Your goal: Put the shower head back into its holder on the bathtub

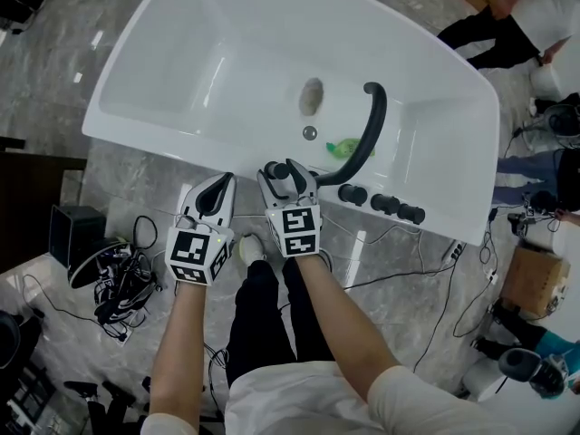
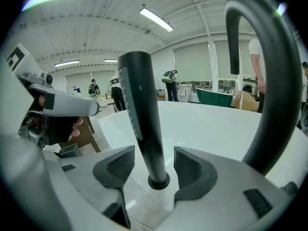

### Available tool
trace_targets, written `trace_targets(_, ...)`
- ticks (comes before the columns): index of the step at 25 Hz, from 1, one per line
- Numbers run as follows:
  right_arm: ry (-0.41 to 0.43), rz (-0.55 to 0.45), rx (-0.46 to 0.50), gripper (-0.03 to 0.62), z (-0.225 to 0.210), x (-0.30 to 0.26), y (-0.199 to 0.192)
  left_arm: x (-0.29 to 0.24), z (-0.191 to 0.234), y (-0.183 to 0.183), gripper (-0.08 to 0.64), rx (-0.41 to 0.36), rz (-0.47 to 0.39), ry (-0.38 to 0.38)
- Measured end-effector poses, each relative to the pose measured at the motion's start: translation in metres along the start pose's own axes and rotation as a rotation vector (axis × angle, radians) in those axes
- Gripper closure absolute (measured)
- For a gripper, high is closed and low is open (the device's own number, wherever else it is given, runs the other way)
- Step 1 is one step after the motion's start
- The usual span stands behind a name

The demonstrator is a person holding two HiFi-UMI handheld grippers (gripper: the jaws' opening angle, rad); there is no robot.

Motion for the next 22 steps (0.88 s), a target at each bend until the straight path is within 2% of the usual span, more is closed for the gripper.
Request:
trace_targets(12, 0.047, 0.036, 0.005, 0.345, 0.000, 0.024, 0.006, 0.013, -0.015, 0.022, 0.551, 0.006, 0.009, 0.043)
trace_targets(16, 0.072, 0.047, 0.006, 0.348, 0.000, 0.038, 0.015, 0.022, -0.021, 0.032, 0.551, 0.040, 0.008, 0.067)
trace_targets(17, 0.079, 0.051, 0.008, 0.374, 0.000, 0.043, 0.018, 0.026, -0.024, 0.035, 0.551, 0.046, 0.007, 0.067)
trace_targets(21, 0.114, 0.052, 0.024, 0.549, -0.001, 0.068, 0.035, 0.040, -0.037, 0.050, 0.551, 0.052, 0.003, 0.064)
trace_targets(22, 0.125, 0.050, 0.020, 0.555, -0.002, 0.074, 0.041, 0.043, -0.039, 0.055, 0.551, 0.055, 0.001, 0.064)
Point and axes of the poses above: the fingertips, and each gripper's own axes: x backward along the fingers, z to its left, y out of its top, the point moved 9 cm from there along x, backward along the fingers, and after that the axes turned 4 degrees about y, right-handed, at the moved point
